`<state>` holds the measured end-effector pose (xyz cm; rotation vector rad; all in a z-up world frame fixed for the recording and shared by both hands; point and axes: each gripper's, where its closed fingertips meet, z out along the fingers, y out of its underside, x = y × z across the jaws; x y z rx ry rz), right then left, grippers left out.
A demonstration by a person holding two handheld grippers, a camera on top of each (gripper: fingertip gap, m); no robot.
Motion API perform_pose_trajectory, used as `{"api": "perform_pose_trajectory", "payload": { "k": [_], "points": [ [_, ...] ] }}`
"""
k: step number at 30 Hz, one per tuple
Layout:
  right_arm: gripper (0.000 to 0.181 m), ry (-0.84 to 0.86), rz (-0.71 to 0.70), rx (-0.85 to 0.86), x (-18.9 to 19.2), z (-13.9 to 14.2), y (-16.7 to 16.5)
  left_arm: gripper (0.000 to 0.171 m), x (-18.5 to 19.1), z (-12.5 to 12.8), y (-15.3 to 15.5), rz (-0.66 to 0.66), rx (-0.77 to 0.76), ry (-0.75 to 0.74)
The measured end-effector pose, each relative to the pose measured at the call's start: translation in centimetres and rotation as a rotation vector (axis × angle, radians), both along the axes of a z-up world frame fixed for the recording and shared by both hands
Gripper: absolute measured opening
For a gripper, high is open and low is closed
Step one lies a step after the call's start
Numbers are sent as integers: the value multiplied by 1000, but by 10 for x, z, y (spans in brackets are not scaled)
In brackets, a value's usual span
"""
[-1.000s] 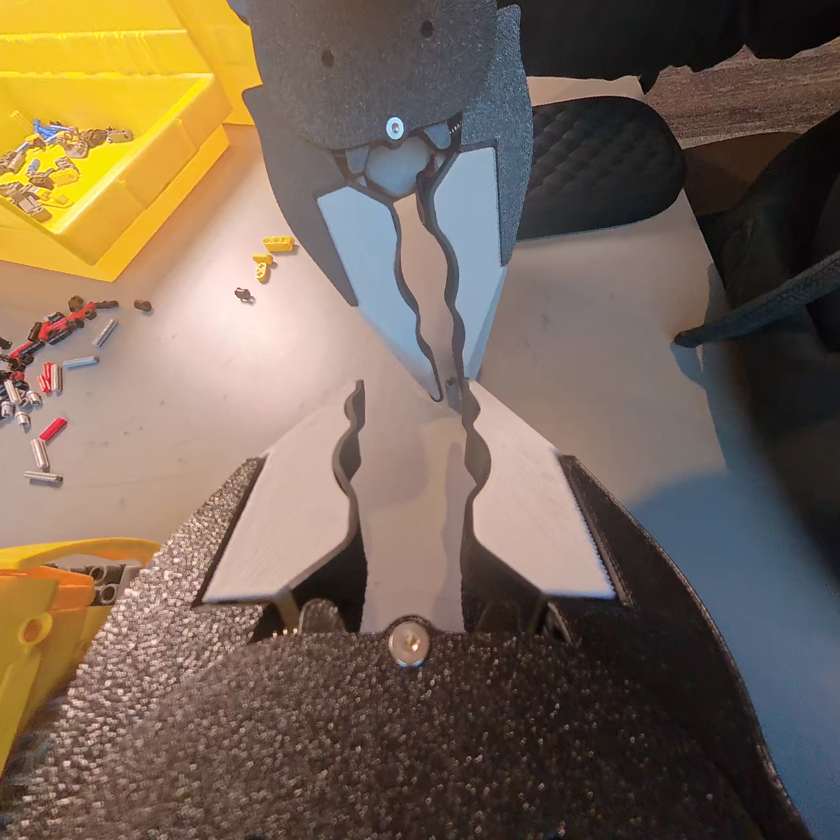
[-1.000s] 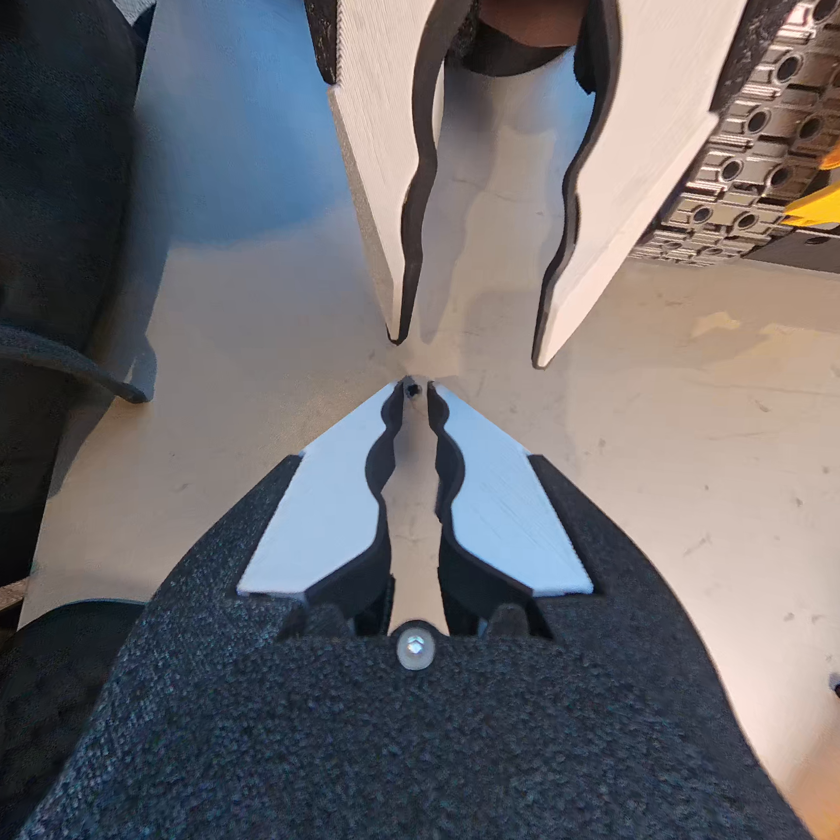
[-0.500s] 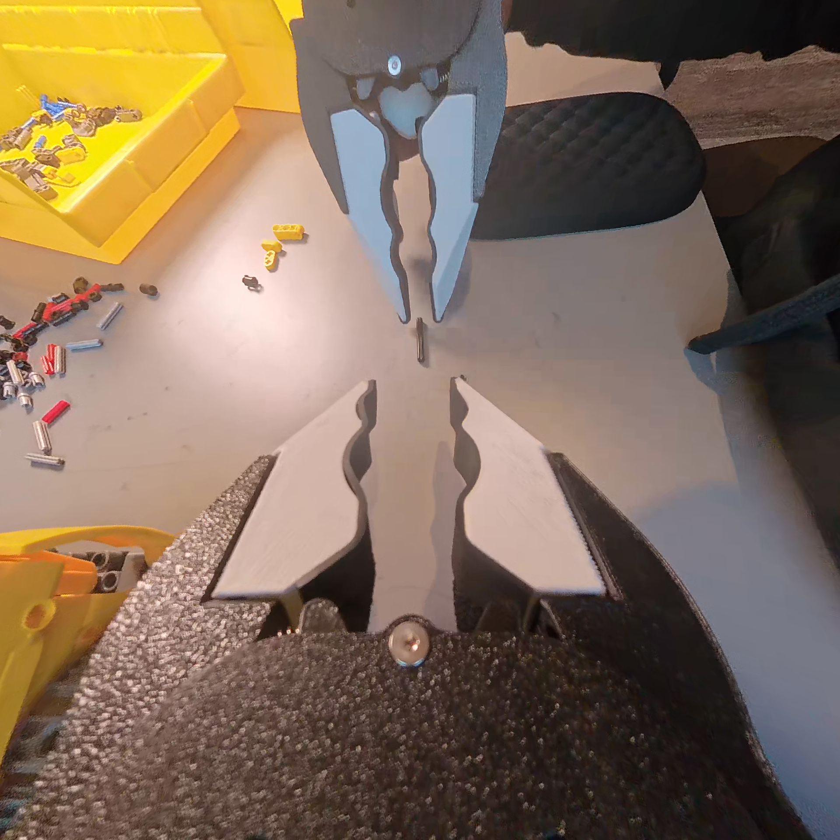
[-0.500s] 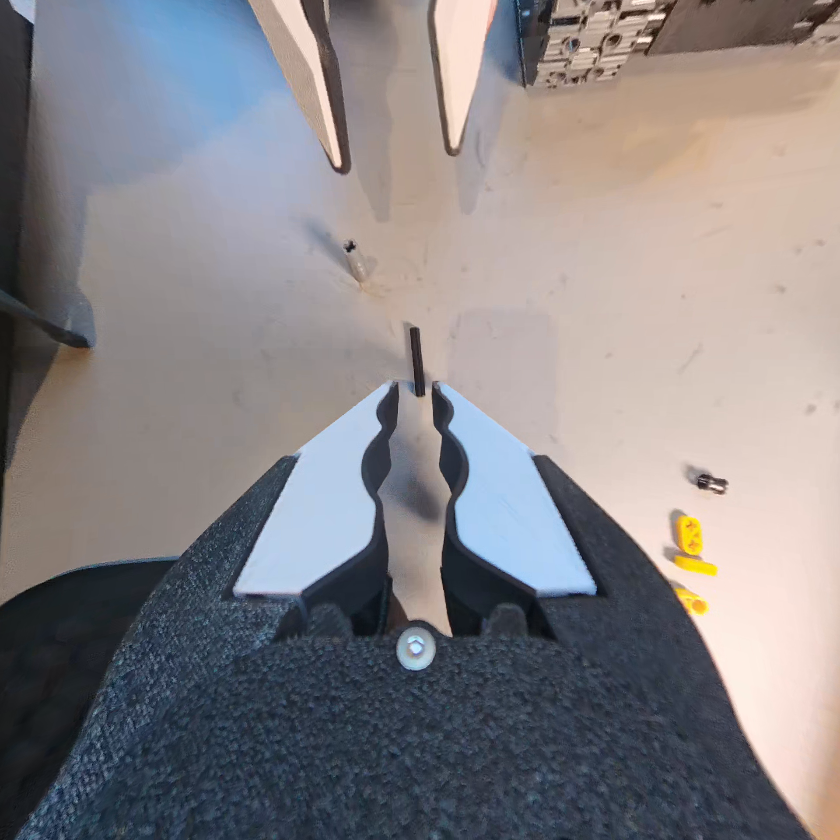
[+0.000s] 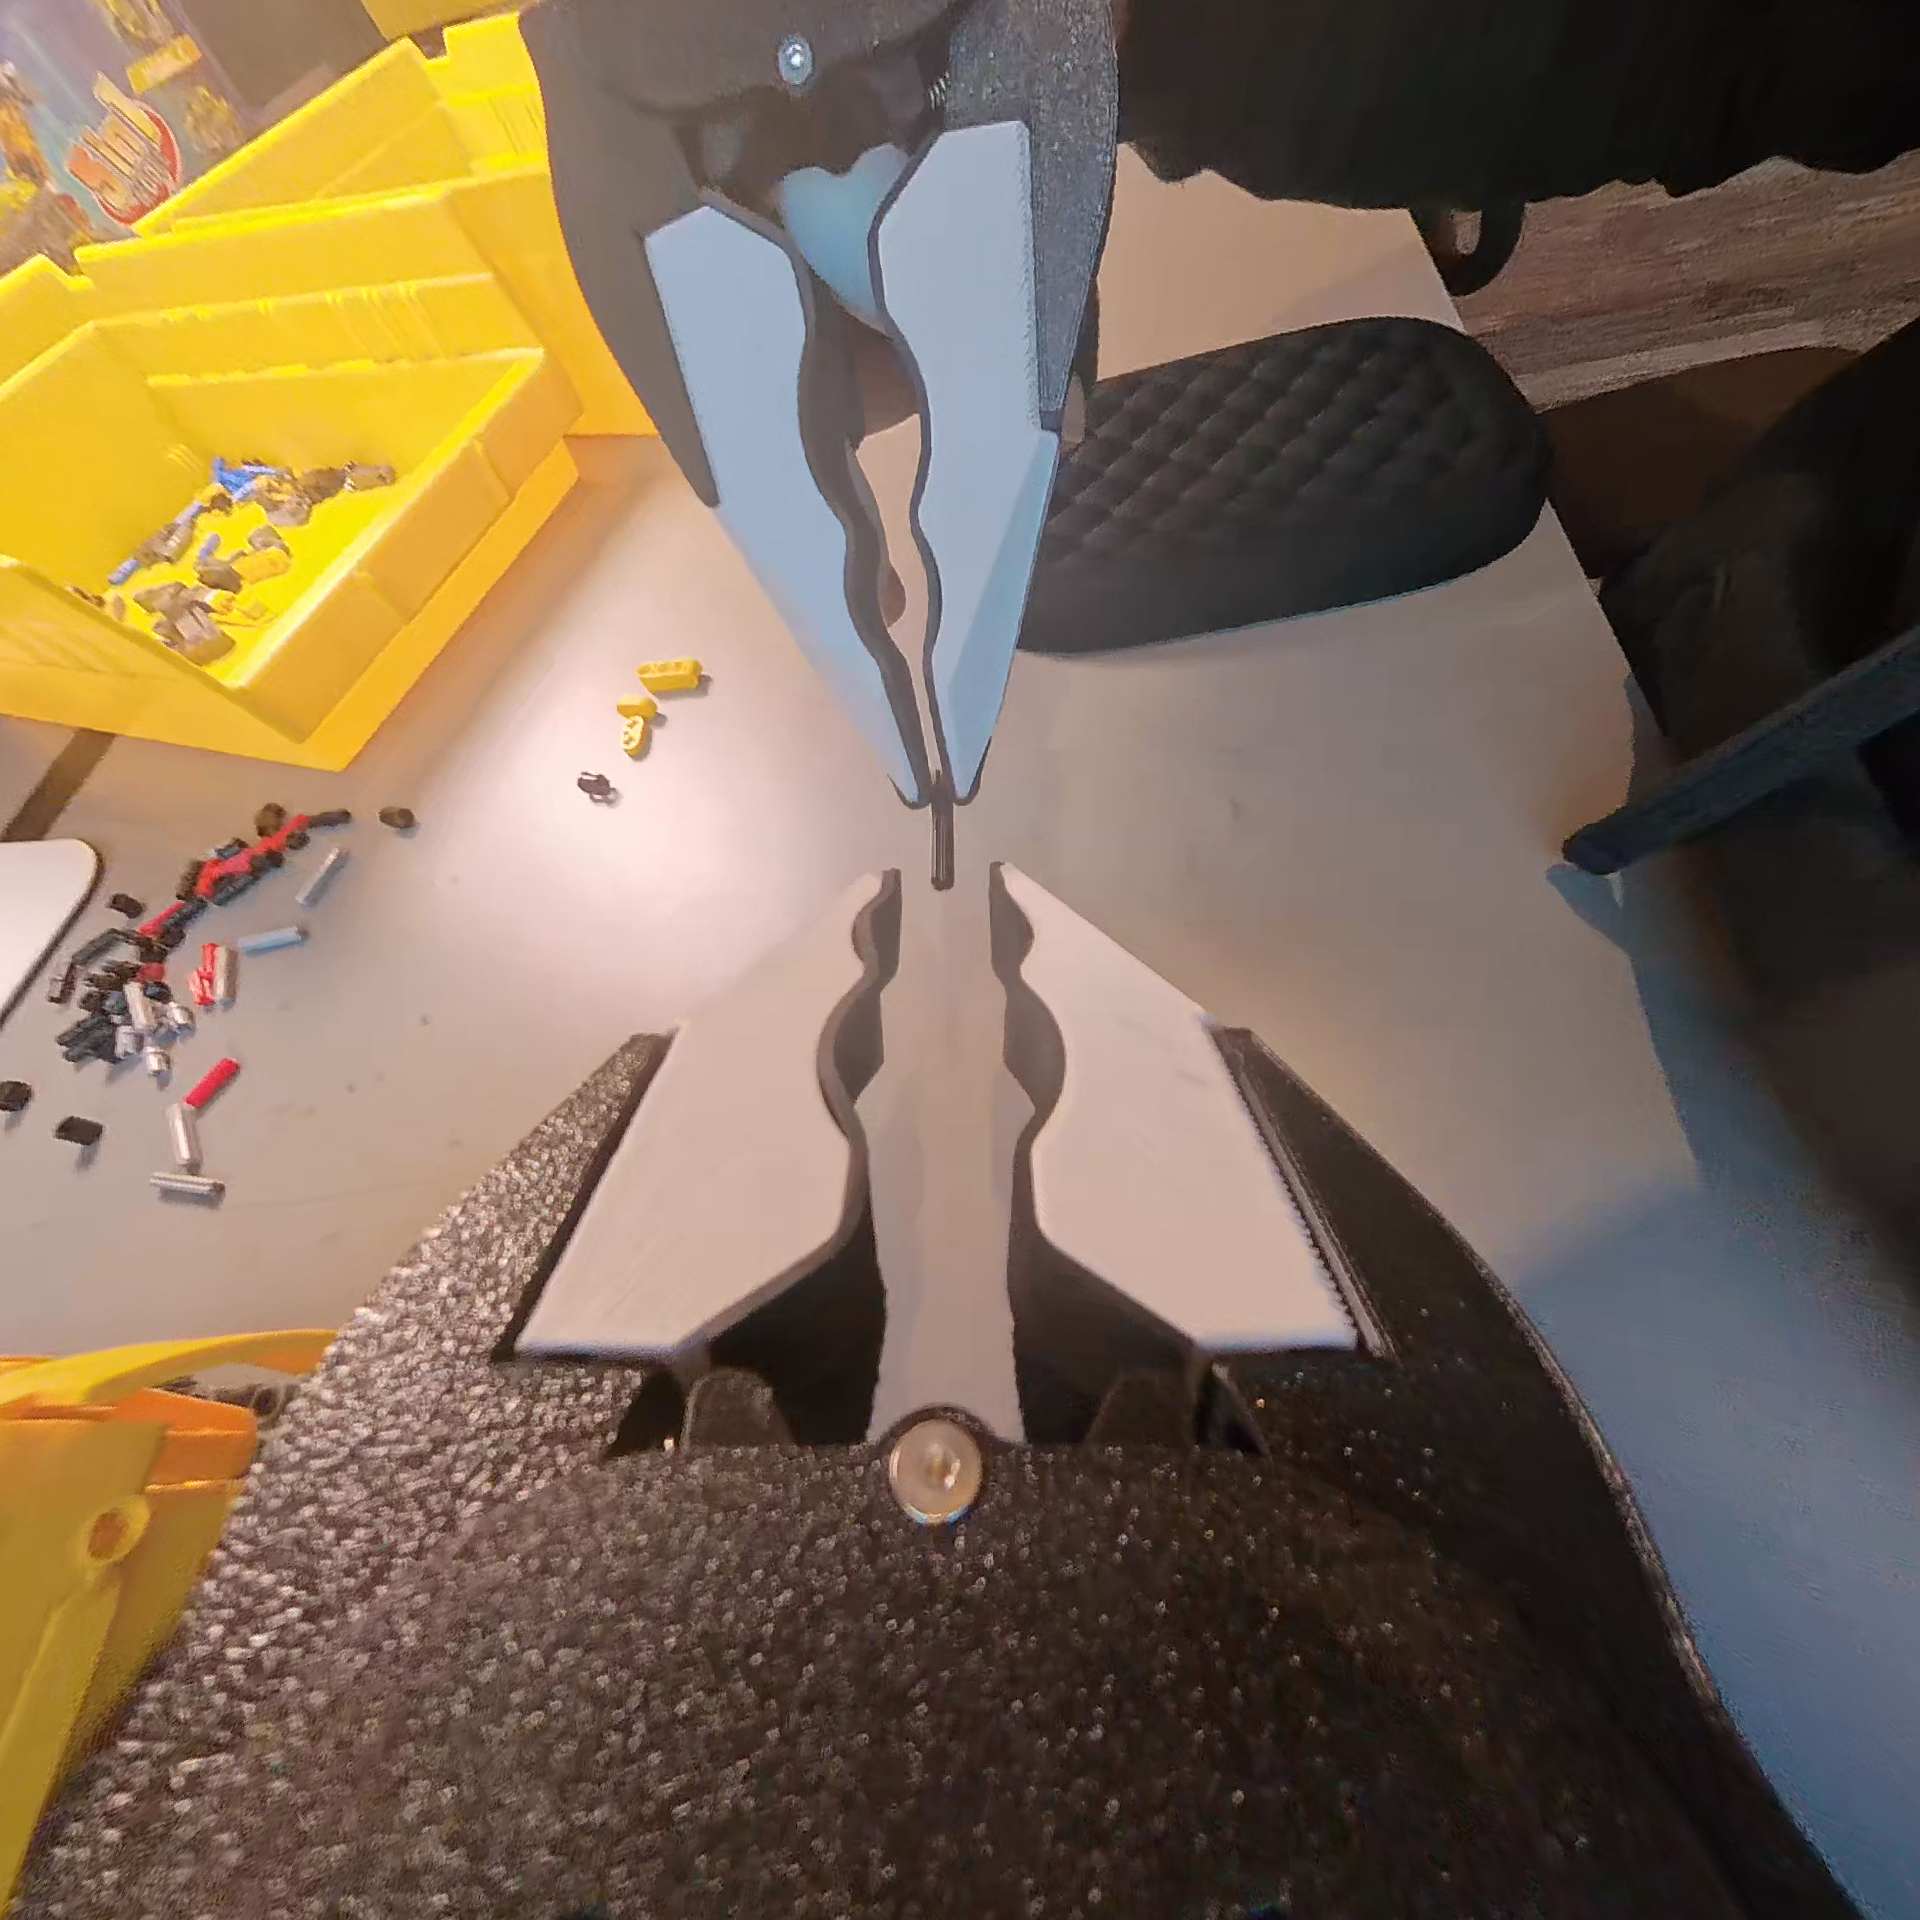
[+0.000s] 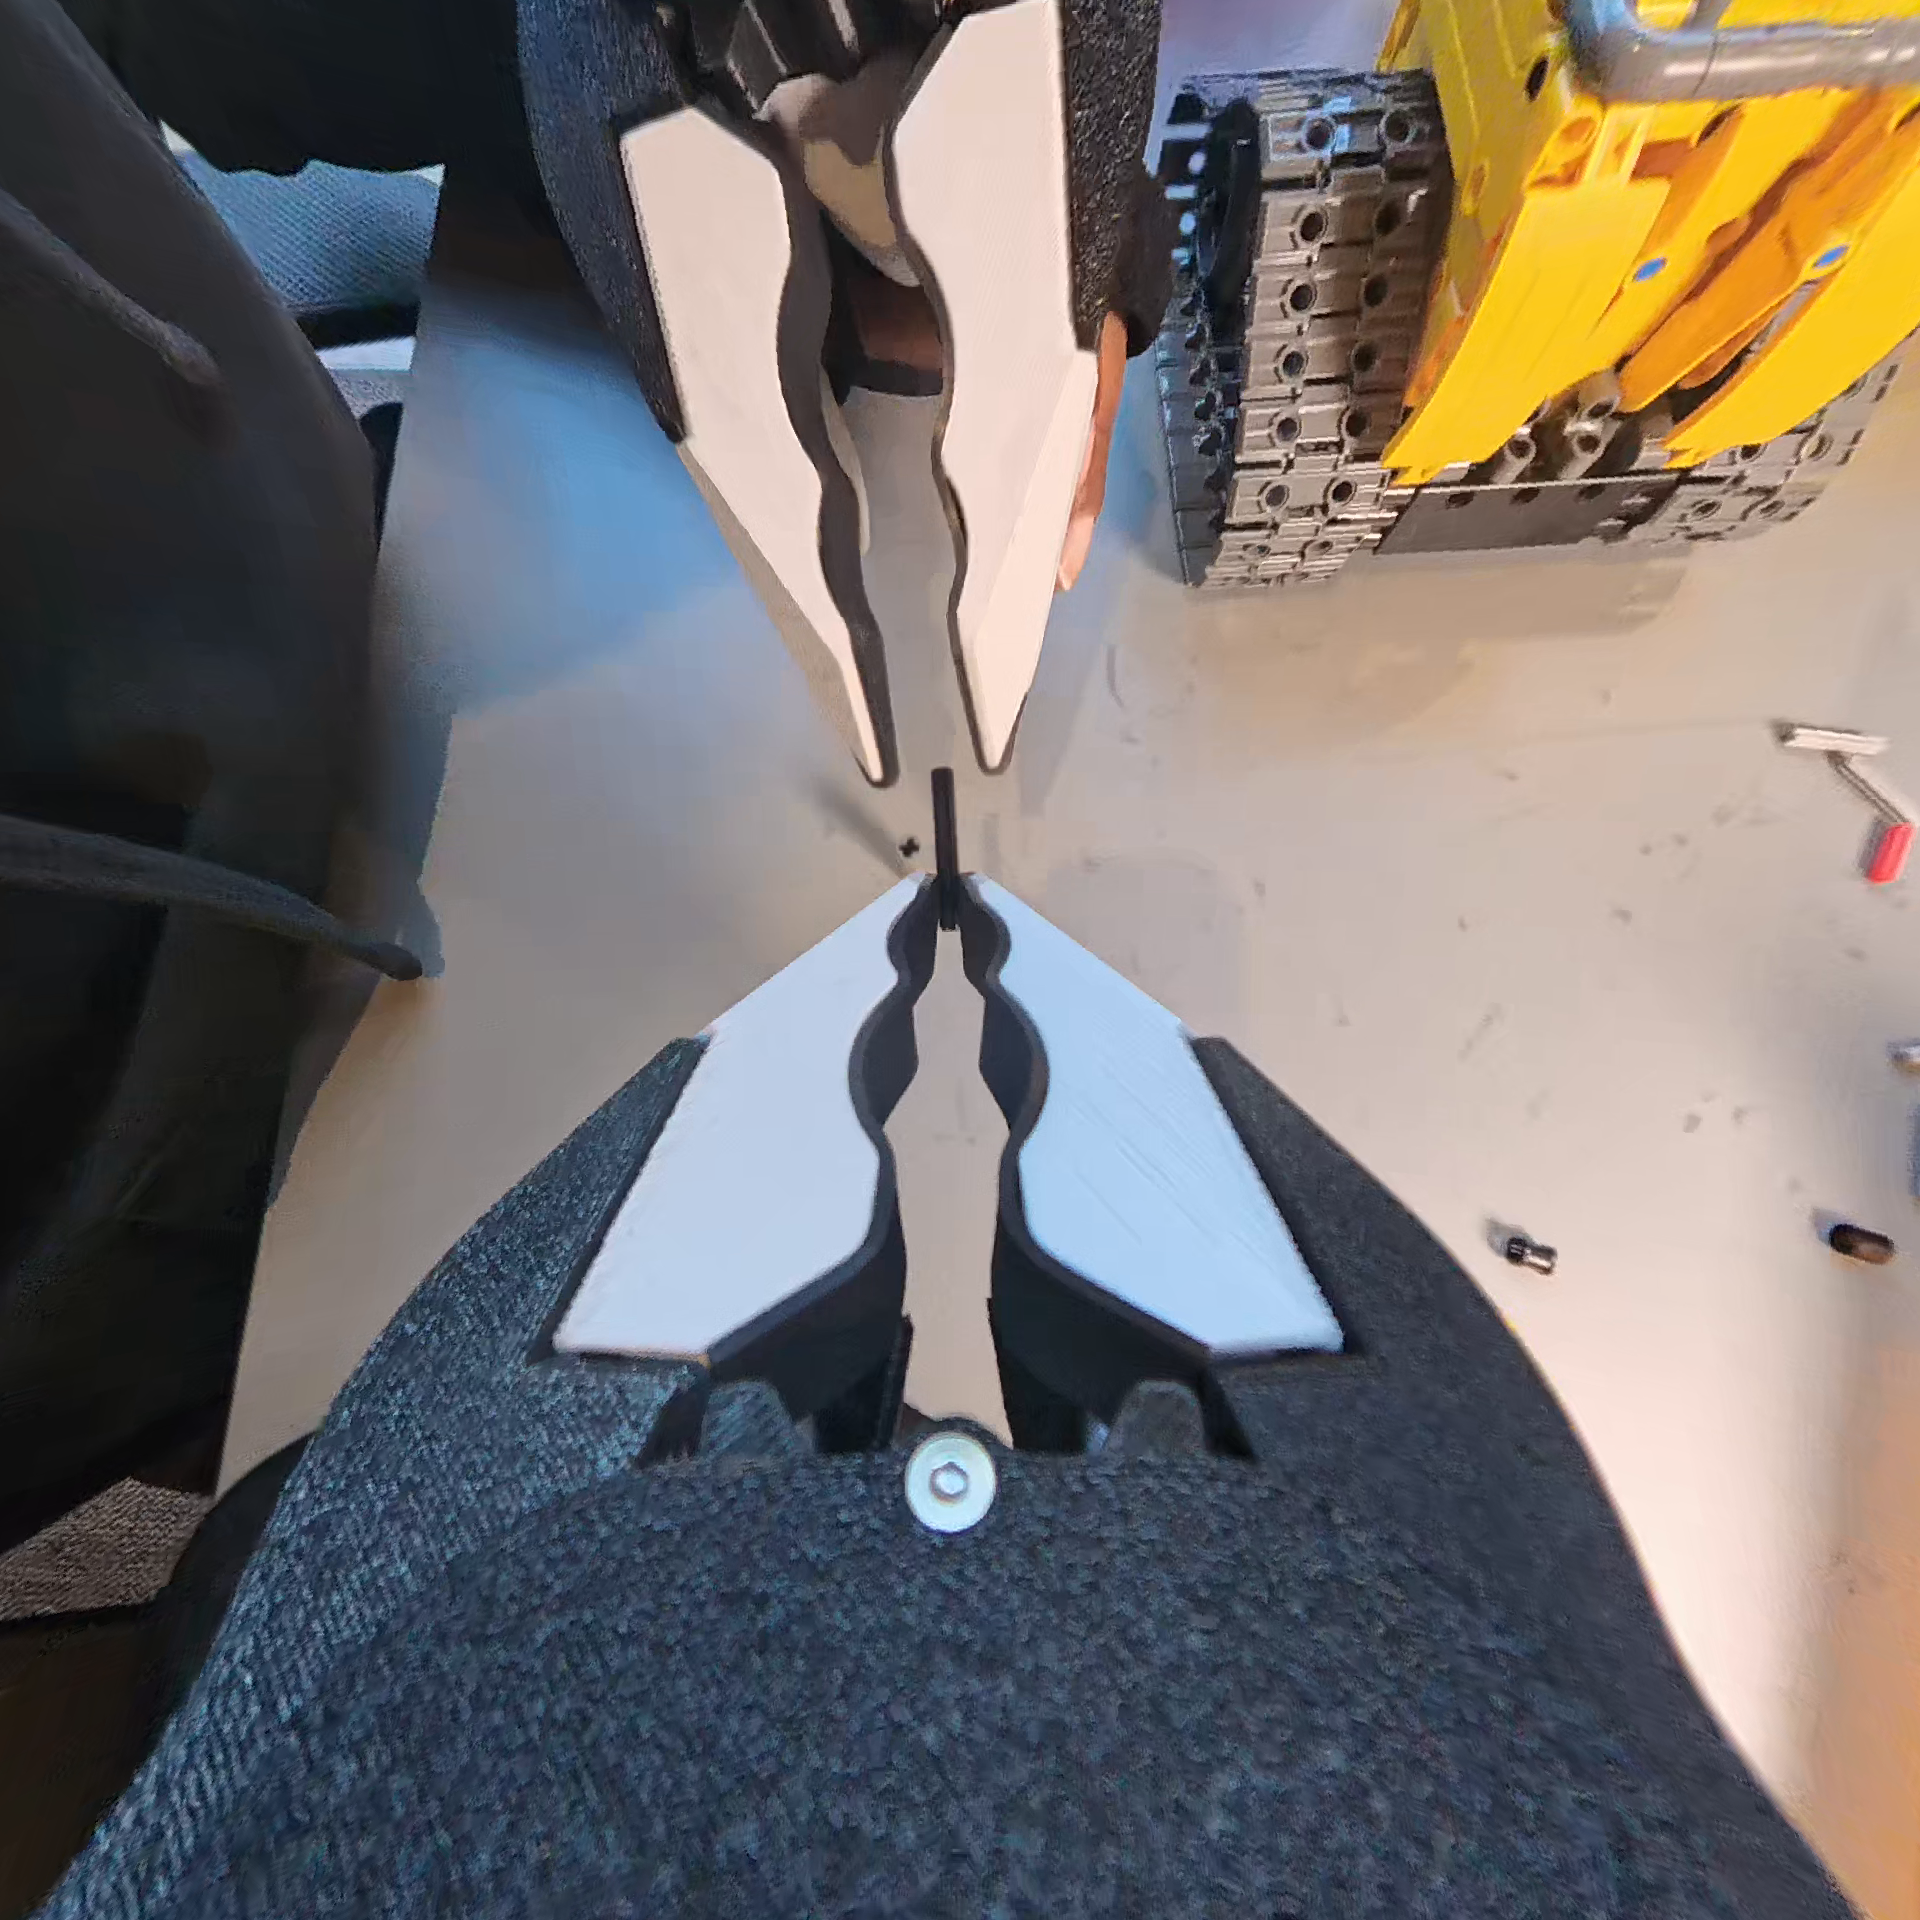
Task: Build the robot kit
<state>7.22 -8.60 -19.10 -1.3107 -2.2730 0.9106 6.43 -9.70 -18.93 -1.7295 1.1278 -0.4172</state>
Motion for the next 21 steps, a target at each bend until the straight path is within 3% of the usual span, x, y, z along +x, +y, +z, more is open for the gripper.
{"api": "perform_pose_trajectory", "payload": {
  "k": [10, 16, 21],
  "points": [
    [4, 37, -21, -52, -5, 14, -7, 3, -2, 6, -2, 2, 53, 5],
    [14, 363, 76, -142, -4, 65, -25, 2, -2, 48, -14, -82, -11, -319],
    [16, 529, 90, -146, -6, 90, -34, 3, -1, 69, -25, -165, -36, -473]
  ]
}}
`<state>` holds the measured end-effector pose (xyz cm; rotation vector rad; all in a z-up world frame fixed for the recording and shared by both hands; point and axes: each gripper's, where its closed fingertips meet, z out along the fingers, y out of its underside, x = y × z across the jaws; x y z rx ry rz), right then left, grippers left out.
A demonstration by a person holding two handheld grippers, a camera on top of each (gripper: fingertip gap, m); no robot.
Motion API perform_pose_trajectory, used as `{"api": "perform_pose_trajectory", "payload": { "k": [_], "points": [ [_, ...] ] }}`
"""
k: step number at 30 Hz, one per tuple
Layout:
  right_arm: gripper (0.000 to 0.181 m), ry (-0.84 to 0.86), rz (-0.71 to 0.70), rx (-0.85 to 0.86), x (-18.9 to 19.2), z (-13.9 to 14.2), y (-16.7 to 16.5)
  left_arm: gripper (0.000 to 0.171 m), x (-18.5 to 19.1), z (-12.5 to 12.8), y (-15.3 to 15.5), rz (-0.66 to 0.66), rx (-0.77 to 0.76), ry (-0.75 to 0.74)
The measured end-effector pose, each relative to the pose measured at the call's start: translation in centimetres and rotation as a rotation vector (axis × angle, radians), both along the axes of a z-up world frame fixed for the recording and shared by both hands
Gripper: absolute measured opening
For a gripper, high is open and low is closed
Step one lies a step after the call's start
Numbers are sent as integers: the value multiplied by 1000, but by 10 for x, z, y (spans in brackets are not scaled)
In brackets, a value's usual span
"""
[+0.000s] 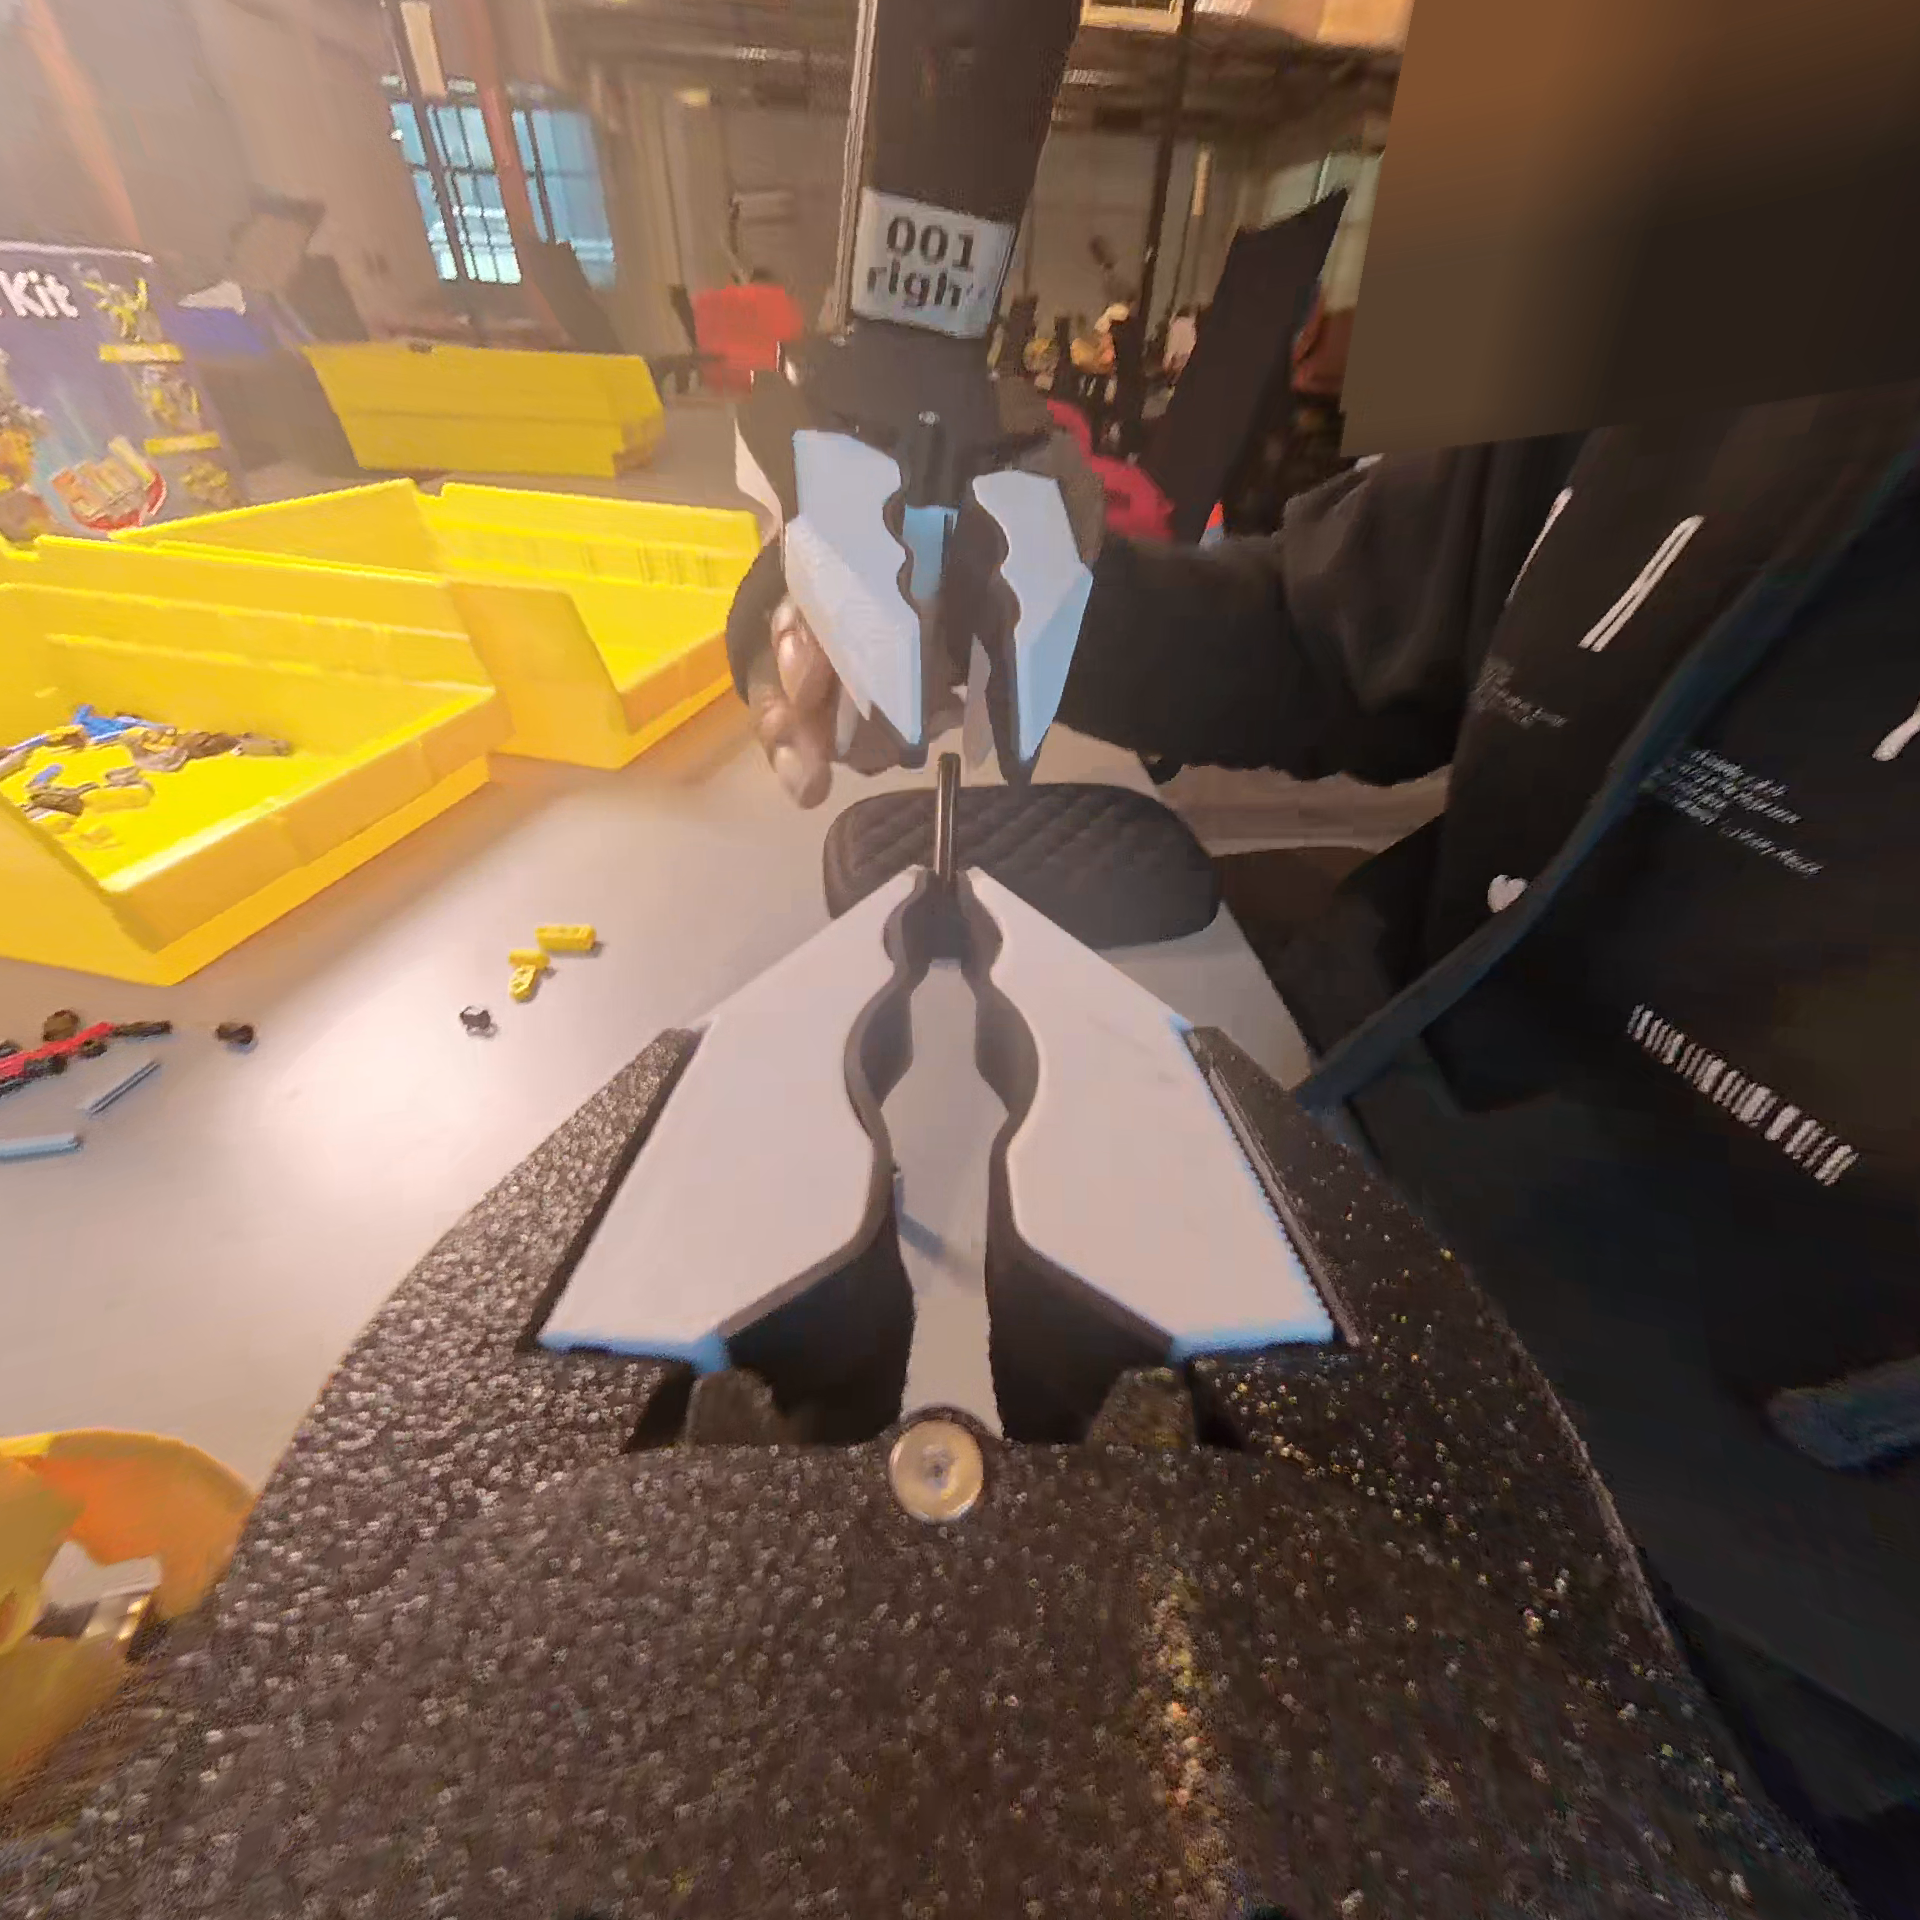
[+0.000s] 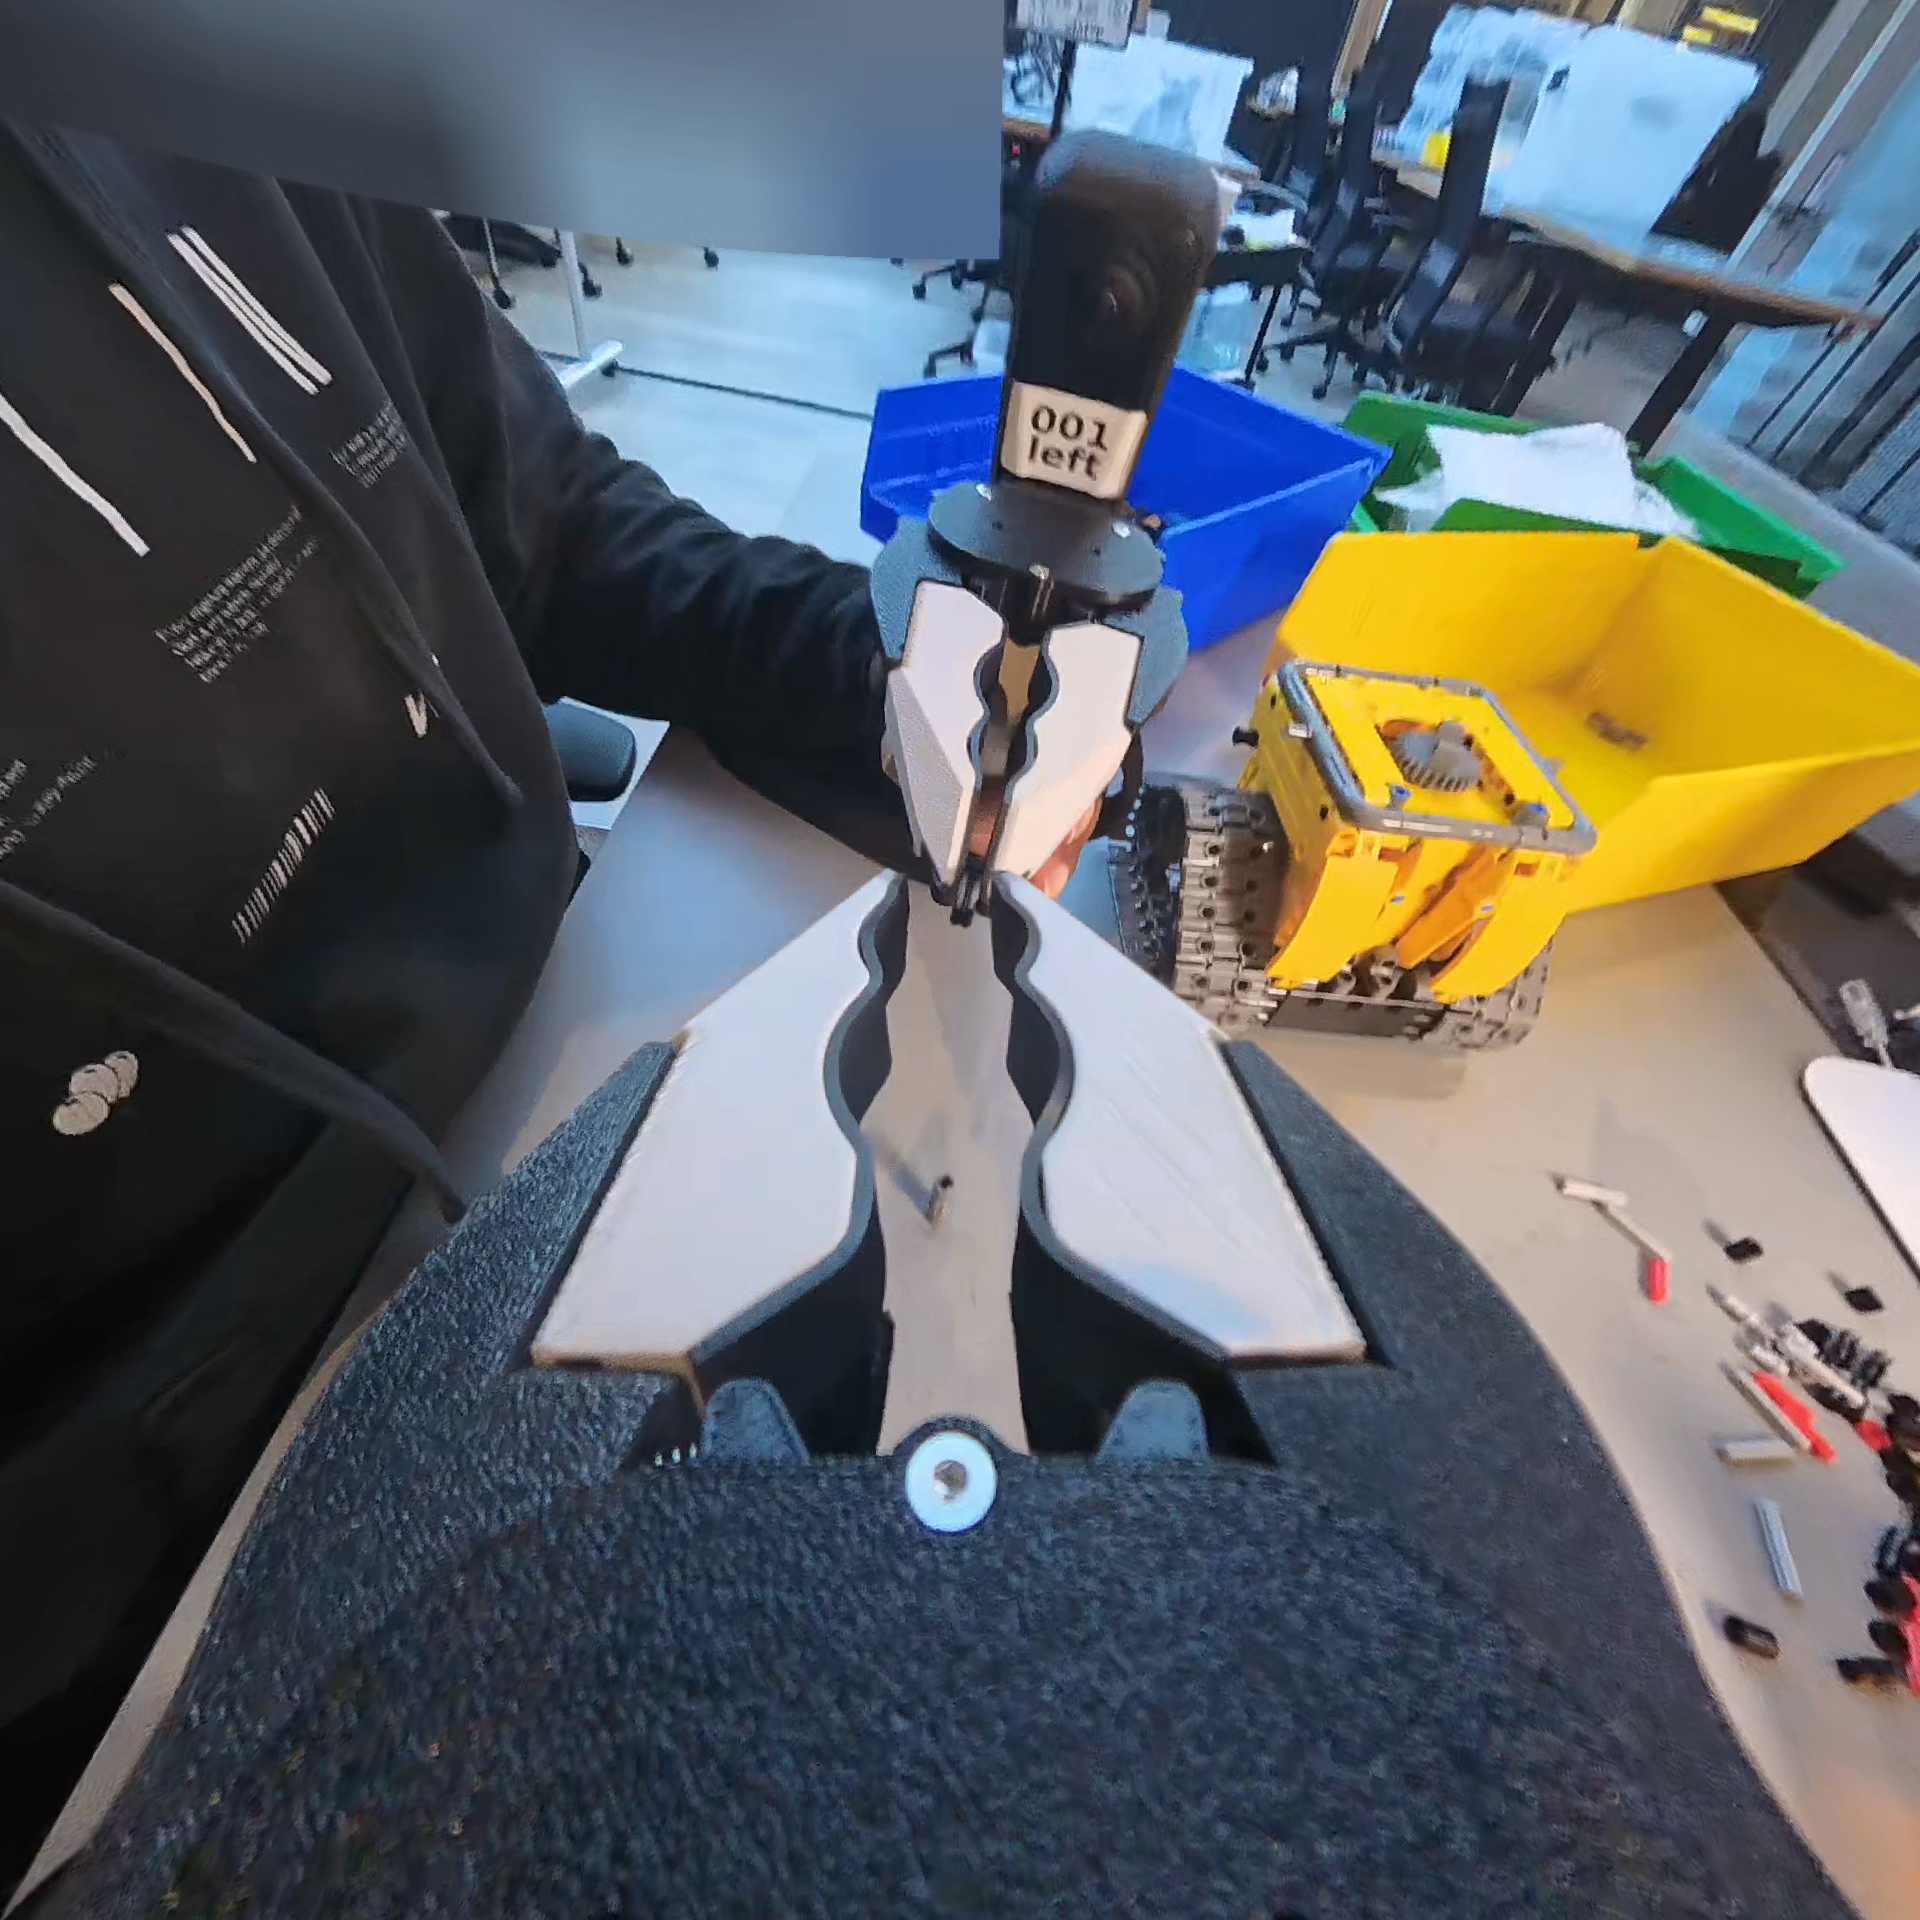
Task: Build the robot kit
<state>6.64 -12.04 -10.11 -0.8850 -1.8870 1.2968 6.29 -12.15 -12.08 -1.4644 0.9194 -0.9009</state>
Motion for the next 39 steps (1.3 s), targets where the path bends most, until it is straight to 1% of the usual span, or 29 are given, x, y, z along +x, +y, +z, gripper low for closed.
{"api": "perform_pose_trajectory", "payload": {
  "k": [4, 7, 15, 24, 26, 28, 30, 32, 35, 37, 39],
  "points": [
    [10, 43, -4, 40, -4, 5, -4, 3, -2, 12, -5, -37, -4, -81],
    [7, 52, -3, 42, -6, 7, -6, 3, -2, 14, -7, -48, -2, -97],
    [5, 45, 8, 106, -7, 5, -8, 3, -1, 12, -10, -68, -22, -91],
    [4, 11, 78, 256, -5, 0, -16, 3, 3, 6, -17, -140, -92, -91],
    [4, -32, 55, 250, -7, -3, -12, 3, 3, 2, -13, -115, -100, -72],
    [4, -154, -19, 211, -12, -15, 2, 5, -3, -7, 0, -24, -89, -15],
    [4, -290, -67, 178, -12, -34, 14, 22, -7, -20, 11, 60, -79, 77],
    [4, -410, -96, 156, -9, -54, 21, 27, -9, -41, 19, 125, -90, 212],
    [4, -544, -103, 175, -4, -80, 22, 30, 0, -69, 20, 129, -115, 386],
    [4, -595, -102, 187, -3, -91, 21, 30, 2, -84, 20, 132, -132, 481],
    [4, -625, -108, 198, -3, -97, 22, 30, 3, -96, 19, 130, -151, 546]
  ]
}}
